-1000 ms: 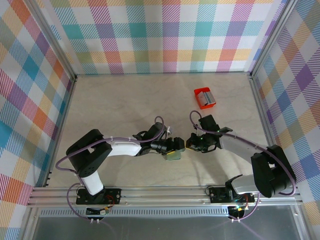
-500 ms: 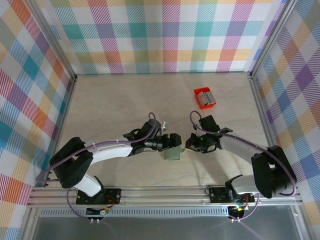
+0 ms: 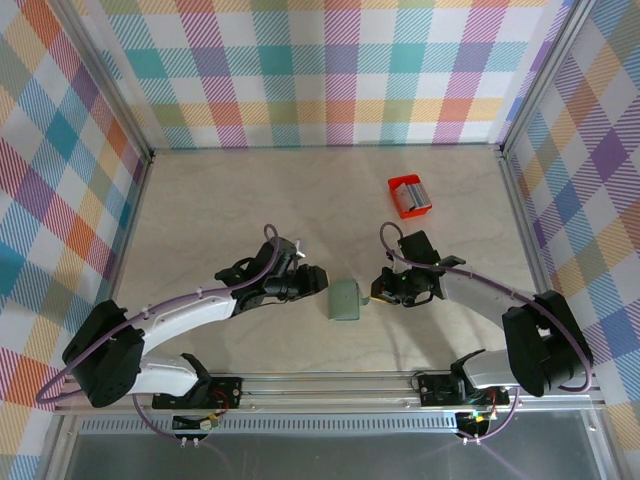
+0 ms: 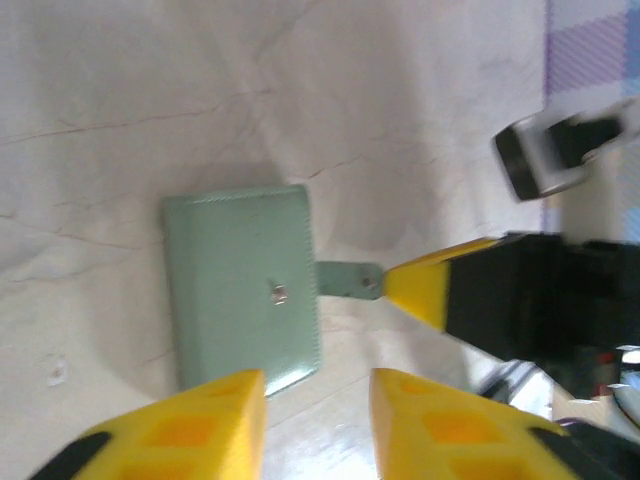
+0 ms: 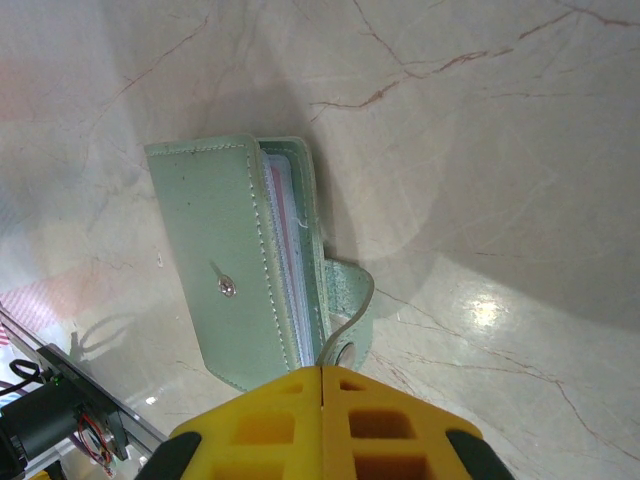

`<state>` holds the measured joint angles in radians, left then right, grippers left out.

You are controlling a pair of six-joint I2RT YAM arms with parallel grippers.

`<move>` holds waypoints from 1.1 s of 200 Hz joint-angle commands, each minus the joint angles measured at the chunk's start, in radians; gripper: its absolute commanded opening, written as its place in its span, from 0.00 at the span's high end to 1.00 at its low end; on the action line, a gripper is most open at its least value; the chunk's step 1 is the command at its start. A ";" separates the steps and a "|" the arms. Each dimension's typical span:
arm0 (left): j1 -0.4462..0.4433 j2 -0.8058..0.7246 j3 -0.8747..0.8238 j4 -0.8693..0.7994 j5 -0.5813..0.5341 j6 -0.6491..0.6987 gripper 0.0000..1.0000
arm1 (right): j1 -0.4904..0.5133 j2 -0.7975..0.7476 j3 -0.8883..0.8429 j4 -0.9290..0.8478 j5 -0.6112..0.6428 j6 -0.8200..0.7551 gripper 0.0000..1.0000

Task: Put the credit cards into the card holder

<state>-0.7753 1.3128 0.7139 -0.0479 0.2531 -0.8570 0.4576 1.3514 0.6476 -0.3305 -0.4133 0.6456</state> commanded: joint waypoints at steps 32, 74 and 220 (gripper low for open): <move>-0.014 0.118 0.026 0.053 0.041 -0.008 0.87 | -0.005 0.004 0.006 0.008 -0.031 -0.007 1.00; -0.036 0.228 0.055 0.122 0.050 -0.025 0.92 | -0.005 0.009 0.014 0.004 -0.034 -0.010 1.00; -0.050 0.416 0.037 0.193 0.029 -0.041 0.96 | -0.005 -0.014 0.017 -0.043 -0.007 -0.045 0.82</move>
<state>-0.8169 1.6894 0.7639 0.1349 0.2981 -0.8799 0.4576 1.3575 0.6479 -0.3389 -0.4282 0.6254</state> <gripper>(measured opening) 0.046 0.146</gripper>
